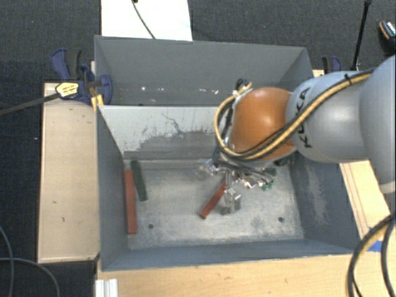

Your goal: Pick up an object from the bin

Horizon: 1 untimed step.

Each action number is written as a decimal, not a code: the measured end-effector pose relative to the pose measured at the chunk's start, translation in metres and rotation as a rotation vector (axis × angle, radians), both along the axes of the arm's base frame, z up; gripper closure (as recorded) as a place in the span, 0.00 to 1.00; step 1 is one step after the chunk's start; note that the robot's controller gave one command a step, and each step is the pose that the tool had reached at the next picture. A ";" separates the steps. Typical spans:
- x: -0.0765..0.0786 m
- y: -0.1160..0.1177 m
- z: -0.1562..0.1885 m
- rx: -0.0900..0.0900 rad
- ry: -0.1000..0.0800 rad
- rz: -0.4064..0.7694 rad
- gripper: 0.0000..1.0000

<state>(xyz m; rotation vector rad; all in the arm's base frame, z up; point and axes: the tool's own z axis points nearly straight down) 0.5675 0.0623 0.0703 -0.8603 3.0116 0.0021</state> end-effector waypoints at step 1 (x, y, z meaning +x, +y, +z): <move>0.000 0.000 0.000 0.000 0.000 -0.005 1.00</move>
Offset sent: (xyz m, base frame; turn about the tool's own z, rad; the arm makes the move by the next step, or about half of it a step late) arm 0.0000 0.0000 0.0000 0.0000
